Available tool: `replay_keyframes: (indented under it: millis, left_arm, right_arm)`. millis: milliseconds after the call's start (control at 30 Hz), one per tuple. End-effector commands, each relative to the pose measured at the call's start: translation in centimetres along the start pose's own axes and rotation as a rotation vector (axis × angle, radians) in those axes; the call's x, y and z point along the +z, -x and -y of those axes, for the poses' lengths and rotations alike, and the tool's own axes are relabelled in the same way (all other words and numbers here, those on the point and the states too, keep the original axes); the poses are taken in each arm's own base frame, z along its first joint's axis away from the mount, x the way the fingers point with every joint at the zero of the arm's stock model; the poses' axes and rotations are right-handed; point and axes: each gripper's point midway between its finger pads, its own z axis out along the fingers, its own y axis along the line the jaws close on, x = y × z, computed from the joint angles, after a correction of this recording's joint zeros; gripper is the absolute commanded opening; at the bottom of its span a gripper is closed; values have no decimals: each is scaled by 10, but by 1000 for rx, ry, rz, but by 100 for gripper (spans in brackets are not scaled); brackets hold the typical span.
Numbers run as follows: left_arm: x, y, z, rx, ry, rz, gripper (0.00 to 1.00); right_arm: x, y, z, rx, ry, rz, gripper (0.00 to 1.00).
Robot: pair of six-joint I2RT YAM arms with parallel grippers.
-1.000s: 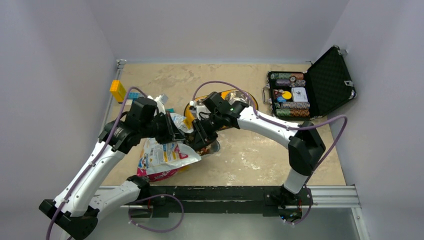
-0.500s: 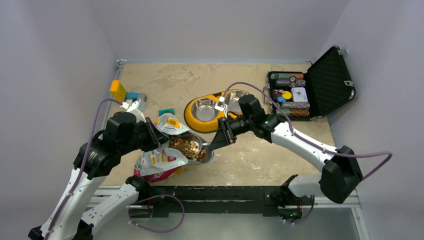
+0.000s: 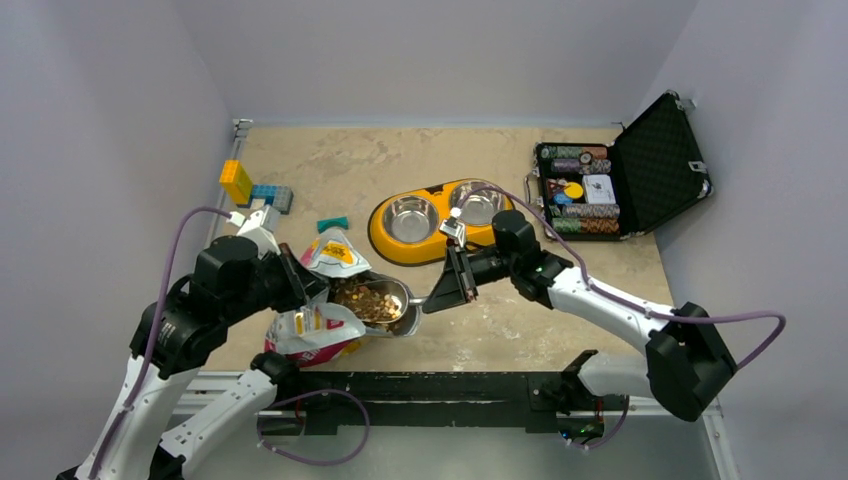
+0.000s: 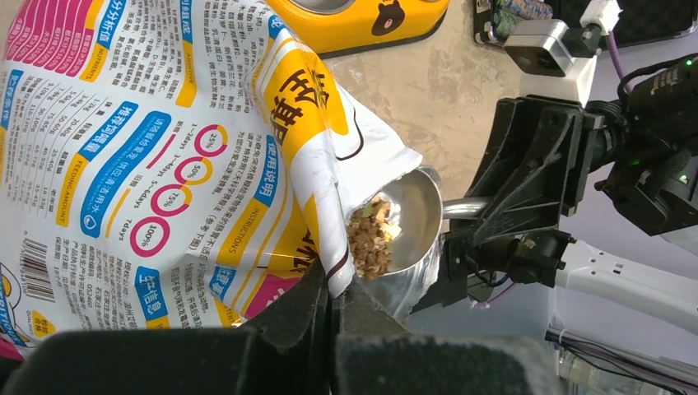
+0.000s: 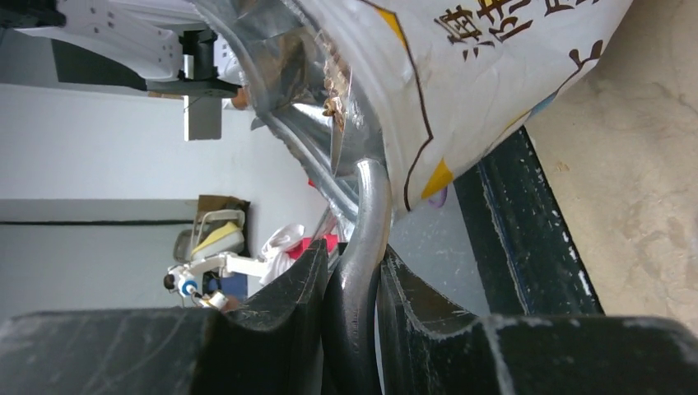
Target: Serve the pet food
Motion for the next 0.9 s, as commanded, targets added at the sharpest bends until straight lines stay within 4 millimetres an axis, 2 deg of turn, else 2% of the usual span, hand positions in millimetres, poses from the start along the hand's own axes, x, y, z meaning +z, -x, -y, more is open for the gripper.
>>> replay_keyframes:
  millis: [0,67,133,200,233,300,367,400,467,533,600,633,700,733,767,833,867]
  left_arm:
    - [-29,25,25,41,-122,132,0]
    - [-29,27,27,33,-135,145,0]
    - [-31,30,31,36,-151,157,0]
    - [-33,32,34,41,-158,160,0]
    - [-32,32,34,40,-156,158,0]
    - [-29,31,33,38,-155,155,0]
    - [-27,29,34,29,-158,146,0]
    - [-28,30,35,29,-162,147,0]
    - [-28,29,34,29,-161,147,0]
    - [-28,29,30,28,-149,154,0]
    - [-27,29,31,28,-148,152,0]
    - [-27,29,33,31,-155,147,0]
    - [-29,30,36,43,-163,136,0]
    - [-28,29,36,42,-159,135,0]
    - [-27,28,34,41,-153,136,0]
    - [-25,29,33,38,-151,141,0]
    - [-25,29,34,38,-154,138,0]
  right_arm:
    - [-9,20,-39,-96,91,103,0]
    - [1,30,-50,-68,167,59,0]
    - [-7,27,-58,-58,236,68,0]
    - [-12,18,-39,-55,140,91,0]
    - [-10,20,-37,-77,93,108,0]
    - [-2,30,-48,-76,157,86,0]
    - [-4,32,-63,-77,232,68,0]
    - [-8,27,-59,-83,216,79,0]
    - [-13,22,-38,-72,100,141,0]
    - [-2,31,-39,-61,121,145,0]
    - [8,42,-54,-47,205,86,0]
    - [6,37,-52,-38,210,81,0]
    - [-4,26,-36,-31,130,118,0]
    - [-6,27,-28,-31,81,153,0]
    - [-3,31,-28,-29,79,171,0]
    - [15,42,-46,-11,174,112,0]
    - [19,40,-52,-6,219,74,0]
